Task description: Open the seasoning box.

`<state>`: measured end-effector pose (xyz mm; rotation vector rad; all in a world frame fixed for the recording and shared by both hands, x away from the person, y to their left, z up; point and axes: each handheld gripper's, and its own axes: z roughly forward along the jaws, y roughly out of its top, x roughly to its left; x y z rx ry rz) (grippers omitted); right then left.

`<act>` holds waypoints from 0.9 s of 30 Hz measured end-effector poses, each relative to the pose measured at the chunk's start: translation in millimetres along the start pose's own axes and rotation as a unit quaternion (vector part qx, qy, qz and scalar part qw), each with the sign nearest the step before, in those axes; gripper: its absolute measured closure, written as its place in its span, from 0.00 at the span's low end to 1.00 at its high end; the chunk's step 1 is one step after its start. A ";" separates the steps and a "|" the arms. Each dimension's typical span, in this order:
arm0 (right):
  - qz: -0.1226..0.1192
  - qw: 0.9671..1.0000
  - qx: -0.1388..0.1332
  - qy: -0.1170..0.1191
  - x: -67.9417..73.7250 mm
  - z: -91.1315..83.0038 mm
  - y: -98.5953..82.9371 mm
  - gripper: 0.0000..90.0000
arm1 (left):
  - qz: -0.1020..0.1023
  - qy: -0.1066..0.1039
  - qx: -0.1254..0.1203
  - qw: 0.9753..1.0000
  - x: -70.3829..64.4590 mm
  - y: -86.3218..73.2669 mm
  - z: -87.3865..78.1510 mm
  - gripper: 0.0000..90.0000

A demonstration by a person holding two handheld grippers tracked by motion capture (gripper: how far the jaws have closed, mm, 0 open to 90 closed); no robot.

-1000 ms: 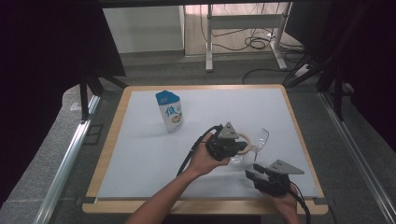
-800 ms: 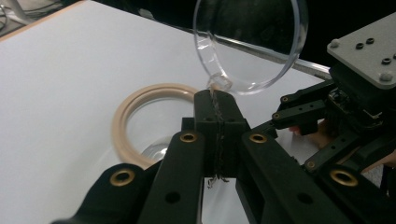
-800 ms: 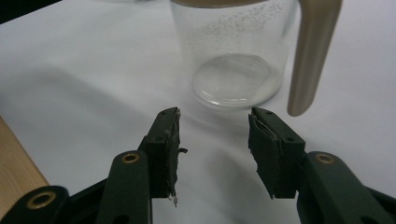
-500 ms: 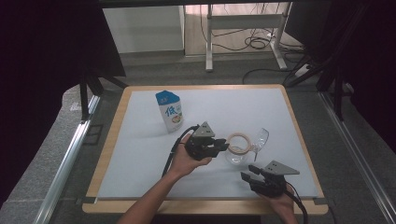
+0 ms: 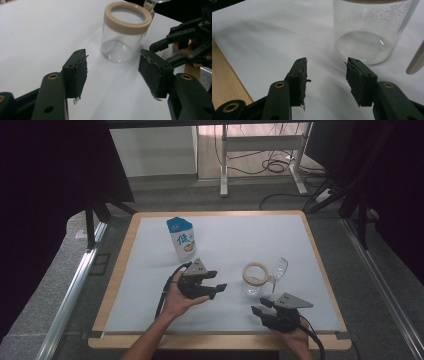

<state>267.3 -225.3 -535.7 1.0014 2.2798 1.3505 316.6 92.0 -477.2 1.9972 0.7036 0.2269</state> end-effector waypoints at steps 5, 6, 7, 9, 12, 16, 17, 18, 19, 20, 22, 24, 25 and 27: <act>-0.004 1.000 -0.001 -0.002 5.5 2.7 1.4 0.57 | -0.015 0.013 0.008 1.000 10.5 -18.0 -9.8 0.39; -0.006 1.000 -0.002 -0.003 6.5 3.1 1.8 0.57 | -0.019 0.015 0.008 1.000 12.5 -21.6 -11.6 0.38; -0.006 1.000 -0.003 -0.002 7.6 3.8 2.0 0.57 | -0.021 0.019 0.009 1.000 14.4 -25.3 -13.5 0.38; -0.009 1.000 -0.004 -0.002 9.6 4.8 2.5 0.57 | -0.028 0.025 0.010 0.999 17.3 -32.4 -16.4 0.37; -0.011 1.000 -0.007 -0.001 12.2 6.6 3.3 0.57 | -0.036 0.027 0.012 0.999 20.7 -42.1 -20.4 0.38; -0.015 1.000 -0.008 0.000 14.9 9.4 3.6 0.57 | -0.049 0.035 0.016 0.998 24.8 -52.0 -23.2 0.38; -0.015 1.000 -0.007 -0.001 15.5 9.9 3.7 0.57 | -0.048 0.040 0.023 0.998 25.8 -53.2 -23.3 0.38; -0.015 1.000 -0.009 0.000 15.9 10.6 3.6 0.57 | -0.049 0.046 0.027 0.997 26.6 -54.6 -23.7 0.39; -0.015 1.000 -0.009 0.000 16.3 11.1 3.6 0.57 | -0.053 0.049 0.029 0.997 27.6 -56.1 -24.3 0.40; -0.017 1.000 -0.008 -0.001 16.7 11.4 3.7 0.57 | -0.054 0.050 0.030 0.997 28.6 -57.8 -25.1 0.41; -0.017 1.000 -0.009 0.000 17.0 12.1 4.0 0.57 | -0.053 0.058 0.032 0.996 29.6 -60.6 -27.0 0.44; -0.017 1.000 -0.009 0.001 17.2 12.5 4.5 0.57 | -0.053 0.062 0.031 0.996 31.0 -62.5 -29.9 0.48; -0.017 1.000 -0.011 0.001 17.6 13.0 4.6 0.57 | -0.054 0.063 0.029 0.996 31.9 -63.2 -31.8 0.49; -0.018 1.000 -0.012 0.003 18.4 13.8 4.8 0.57 | -0.057 0.068 0.026 0.996 34.0 -64.2 -35.5 0.48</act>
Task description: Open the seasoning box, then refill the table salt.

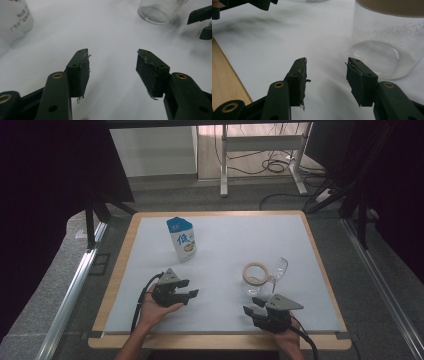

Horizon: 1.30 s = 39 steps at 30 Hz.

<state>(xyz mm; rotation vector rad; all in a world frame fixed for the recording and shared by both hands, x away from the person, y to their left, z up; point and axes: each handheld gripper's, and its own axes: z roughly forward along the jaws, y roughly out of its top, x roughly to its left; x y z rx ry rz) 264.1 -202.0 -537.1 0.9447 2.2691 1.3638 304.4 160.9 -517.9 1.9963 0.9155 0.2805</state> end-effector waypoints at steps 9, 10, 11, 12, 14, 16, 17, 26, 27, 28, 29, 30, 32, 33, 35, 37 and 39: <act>-0.002 1.000 0.003 -0.001 1.6 2.7 -0.1 0.56 | -0.023 0.027 -0.010 0.999 16.1 -3.6 -10.3 0.49; -0.001 1.000 0.002 0.000 1.6 2.8 -0.2 0.56 | -0.025 0.028 -0.011 0.999 17.7 -3.8 -11.1 0.49; -0.001 1.000 0.002 0.001 1.4 2.9 -0.3 0.56 | -0.027 0.029 -0.011 0.999 19.2 -4.1 -12.0 0.49; -0.001 1.000 0.003 0.000 1.3 2.8 -0.2 0.56 | -0.028 0.030 -0.012 0.999 20.5 -4.5 -12.8 0.49; 0.000 1.000 0.002 0.001 1.1 3.0 -0.1 0.56 | -0.031 0.037 -0.011 0.999 23.7 -5.0 -14.1 0.49; 0.000 1.000 0.001 0.002 0.8 3.2 0.1 0.56 | -0.038 0.043 -0.012 0.998 28.2 -5.1 -15.1 0.50; 0.000 1.000 0.001 0.002 0.8 3.2 0.3 0.56 | -0.043 0.044 -0.012 0.998 30.8 -4.8 -15.6 0.50; -0.002 1.000 0.000 0.008 0.6 3.1 0.1 0.56 | -0.065 0.073 -0.032 0.995 57.7 8.4 -20.2 0.50; -0.002 1.000 -0.002 0.008 1.0 3.1 0.1 0.56 | -0.064 0.077 -0.035 0.994 60.6 11.2 -20.2 0.50; -0.001 1.000 -0.002 0.009 1.1 2.8 0.2 0.56 | -0.063 0.079 -0.038 0.994 63.5 14.0 -19.9 0.50; -0.001 1.000 -0.003 0.009 1.0 2.6 0.4 0.56 | -0.062 0.080 -0.040 0.994 66.6 16.9 -19.2 0.50; -0.002 1.000 -0.003 0.008 1.0 2.4 0.6 0.56 | -0.062 0.081 -0.040 0.994 69.7 19.7 -18.1 0.50; -0.002 1.000 -0.004 0.009 0.4 2.1 0.6 0.56 | -0.062 0.083 -0.041 0.994 75.4 24.6 -16.2 0.50; -0.003 1.000 -0.003 0.009 0.2 2.1 0.5 0.56 | -0.060 0.086 -0.043 0.994 77.5 26.6 -15.2 0.50; -0.003 1.000 -0.003 0.009 0.3 2.5 0.3 0.56 | -0.062 0.088 -0.046 0.993 81.6 29.8 -13.1 0.52; -0.003 1.000 -0.001 0.009 0.3 2.8 0.2 0.56 | -0.066 0.083 -0.051 0.993 85.3 32.1 -11.6 0.53; -0.003 1.000 0.002 0.009 0.2 3.1 0.0 0.56 | -0.070 0.084 -0.055 0.993 88.8 34.1 -10.2 0.53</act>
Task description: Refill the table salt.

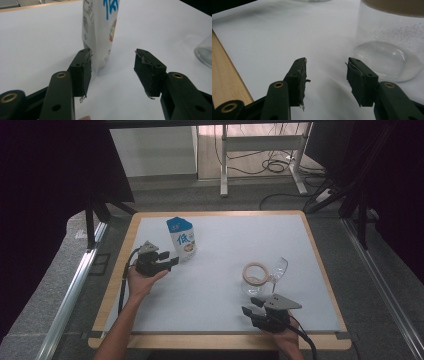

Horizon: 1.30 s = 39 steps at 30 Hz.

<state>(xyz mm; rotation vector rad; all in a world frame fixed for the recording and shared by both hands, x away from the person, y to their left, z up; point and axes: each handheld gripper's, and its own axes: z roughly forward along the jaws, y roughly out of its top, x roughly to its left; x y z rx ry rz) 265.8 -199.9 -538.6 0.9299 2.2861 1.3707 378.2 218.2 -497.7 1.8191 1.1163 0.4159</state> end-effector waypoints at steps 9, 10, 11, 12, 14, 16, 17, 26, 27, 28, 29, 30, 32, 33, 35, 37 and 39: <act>0.001 1.000 0.000 0.000 0.2 0.5 -0.5 0.56 | -0.001 -0.001 -0.007 1.000 8.5 18.1 10.1 0.55; 0.001 1.000 0.000 0.000 0.2 0.6 -0.6 0.56 | 0.002 0.001 -0.008 1.000 8.8 20.7 11.1 0.55; 0.001 1.000 0.001 0.000 0.2 0.6 -0.6 0.56 | 0.004 0.001 -0.010 1.000 9.3 23.3 12.3 0.55; 0.000 1.000 0.001 0.000 0.2 0.7 -0.7 0.56 | 0.003 0.002 -0.012 1.000 9.9 25.7 13.4 0.56; 0.000 1.000 0.002 0.000 -0.1 0.8 -1.0 0.56 | 0.004 0.004 -0.019 1.000 10.9 30.3 15.2 0.57; 0.000 1.000 0.001 -0.001 -0.3 1.0 -1.3 0.55 | 0.008 0.004 -0.022 1.000 11.7 35.1 16.8 0.59; 0.000 1.000 0.004 -0.001 -0.6 0.6 -1.2 0.55 | 0.008 0.004 -0.025 1.000 12.0 37.4 17.7 0.59; 0.001 1.000 0.003 -0.003 -1.2 0.6 -1.8 0.55 | 0.009 -0.001 -0.044 0.999 13.4 54.0 25.1 0.70; 0.000 1.000 0.004 -0.003 -1.3 0.3 -1.7 0.55 | 0.006 -0.002 -0.046 0.999 13.7 54.9 25.9 0.73; 0.000 1.000 0.003 -0.003 -1.2 0.4 -1.7 0.55 | 0.007 -0.006 -0.046 0.999 14.3 55.6 26.5 0.77; 0.000 1.000 0.003 -0.003 -1.2 0.4 -1.7 0.55 | 0.009 -0.007 -0.047 0.999 14.2 56.0 27.0 0.82; 0.000 1.000 0.002 -0.004 -1.4 0.6 -1.9 0.55 | 0.012 -0.004 -0.049 0.999 13.6 56.3 27.4 0.86; 0.001 1.000 0.003 -0.004 -1.7 0.5 -2.1 0.55 | 0.011 -0.014 -0.047 0.999 13.8 56.7 28.1 0.91; 0.000 1.000 0.003 -0.004 -1.8 0.4 -2.2 0.55 | 0.014 -0.017 -0.045 0.999 13.9 56.7 28.3 0.93; -0.001 1.000 0.005 -0.005 -2.2 0.4 -2.4 0.54 | 0.020 -0.018 -0.044 0.999 13.8 56.4 28.3 0.97; 0.000 1.000 0.004 -0.005 -2.4 1.1 -2.7 0.54 | 0.022 -0.016 -0.044 0.999 13.7 56.2 28.1 0.99; 0.000 1.000 0.004 -0.005 -2.2 1.4 -2.8 0.54 | 0.026 -0.013 -0.046 0.999 13.1 56.2 28.4 0.99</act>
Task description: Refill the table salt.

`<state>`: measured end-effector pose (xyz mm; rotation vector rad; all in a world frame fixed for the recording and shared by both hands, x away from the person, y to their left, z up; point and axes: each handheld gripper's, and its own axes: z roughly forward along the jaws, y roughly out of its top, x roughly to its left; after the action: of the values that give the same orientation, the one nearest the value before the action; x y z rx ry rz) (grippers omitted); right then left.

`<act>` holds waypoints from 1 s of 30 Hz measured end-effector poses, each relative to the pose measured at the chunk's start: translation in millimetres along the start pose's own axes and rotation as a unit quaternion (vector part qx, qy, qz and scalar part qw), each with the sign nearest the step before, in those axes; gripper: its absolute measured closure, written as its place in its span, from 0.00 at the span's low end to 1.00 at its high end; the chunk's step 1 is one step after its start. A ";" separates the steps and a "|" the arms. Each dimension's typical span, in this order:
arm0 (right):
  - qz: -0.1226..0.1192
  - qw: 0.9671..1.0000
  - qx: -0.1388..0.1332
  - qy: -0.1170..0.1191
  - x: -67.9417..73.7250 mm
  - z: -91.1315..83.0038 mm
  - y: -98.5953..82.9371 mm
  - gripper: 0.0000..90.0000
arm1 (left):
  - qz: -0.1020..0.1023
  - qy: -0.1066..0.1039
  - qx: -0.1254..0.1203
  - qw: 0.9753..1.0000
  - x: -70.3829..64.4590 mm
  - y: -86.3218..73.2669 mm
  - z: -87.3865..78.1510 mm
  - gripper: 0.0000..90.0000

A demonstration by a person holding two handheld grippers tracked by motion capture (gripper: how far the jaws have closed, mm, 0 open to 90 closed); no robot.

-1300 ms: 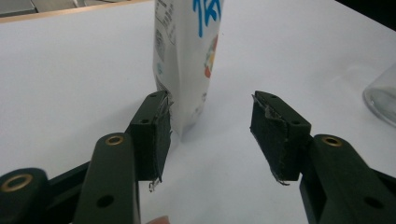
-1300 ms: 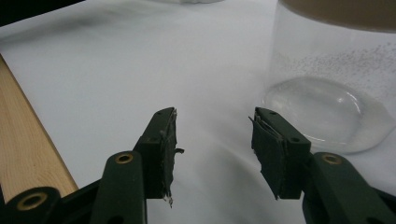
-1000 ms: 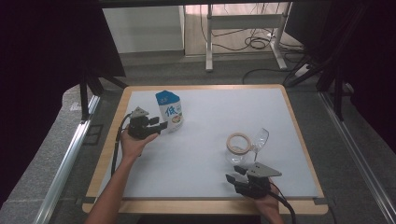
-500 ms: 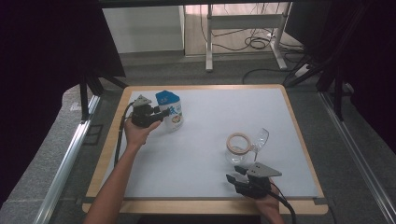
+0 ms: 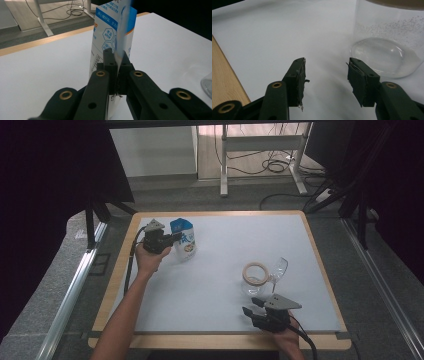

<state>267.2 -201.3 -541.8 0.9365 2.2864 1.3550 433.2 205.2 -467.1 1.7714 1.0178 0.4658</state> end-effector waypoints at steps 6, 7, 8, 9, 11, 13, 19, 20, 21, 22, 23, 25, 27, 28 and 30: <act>0.001 1.000 -0.003 -0.002 0.3 -1.0 0.6 0.54 | 0.001 -0.006 -0.008 1.000 -1.1 -0.4 0.7 1.00; 0.002 1.000 -0.004 -0.003 0.4 -1.0 0.6 0.54 | 0.004 -0.004 -0.009 1.000 -2.0 -0.3 0.9 1.00; 0.001 1.000 -0.004 -0.003 0.5 -1.0 0.6 0.54 | 0.007 -0.002 -0.009 1.000 -2.8 0.0 1.1 1.00; 0.000 1.000 -0.003 -0.004 0.5 -1.2 0.7 0.54 | 0.007 -0.001 -0.011 1.000 -3.8 0.3 1.4 1.00; -0.001 1.000 -0.004 -0.005 0.6 -1.5 0.8 0.54 | 0.008 -0.002 -0.014 1.000 -5.4 0.9 2.3 1.00; -0.001 1.000 -0.008 -0.005 0.8 -1.5 0.9 0.54 | 0.007 -0.003 -0.015 1.000 -6.8 2.0 3.1 1.00; 0.000 1.000 -0.013 -0.007 1.4 -3.5 1.5 0.54 | 0.008 -0.013 -0.019 1.000 -11.6 3.3 2.9 1.00; 0.000 1.000 -0.013 -0.007 1.4 -3.5 1.5 0.54 | 0.008 -0.013 -0.019 1.000 -11.6 3.3 2.9 1.00; 0.000 1.000 -0.014 -0.008 1.5 -3.6 1.6 0.54 | 0.010 -0.016 -0.021 1.000 -13.4 3.9 1.2 1.00; -0.002 1.000 -0.013 -0.008 1.6 -4.0 1.7 0.54 | 0.011 -0.019 -0.021 1.000 -14.1 4.1 -0.2 1.00; -0.002 1.000 -0.013 -0.008 1.6 -4.0 1.7 0.54 | 0.011 -0.019 -0.021 1.000 -14.1 4.1 -0.2 1.00; -0.002 1.000 -0.016 -0.008 2.7 -3.8 2.0 0.54 | 0.009 -0.023 -0.021 0.999 -15.3 3.9 -2.7 1.00; -0.004 1.000 -0.017 -0.008 2.9 -3.8 2.1 0.54 | 0.010 -0.030 -0.023 0.999 -16.9 3.5 -5.3 1.00; -0.005 1.000 -0.017 -0.009 3.4 -3.8 2.2 0.54 | 0.010 -0.035 -0.024 0.999 -18.3 3.6 -7.8 1.00; -0.006 1.000 -0.017 -0.008 4.0 -3.4 2.3 0.54 | 0.009 -0.038 -0.028 0.999 -19.6 4.3 -10.5 1.00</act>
<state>263.2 -200.1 -537.9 0.9172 2.2466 1.3728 416.4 194.7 -456.1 1.7366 0.9291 0.4305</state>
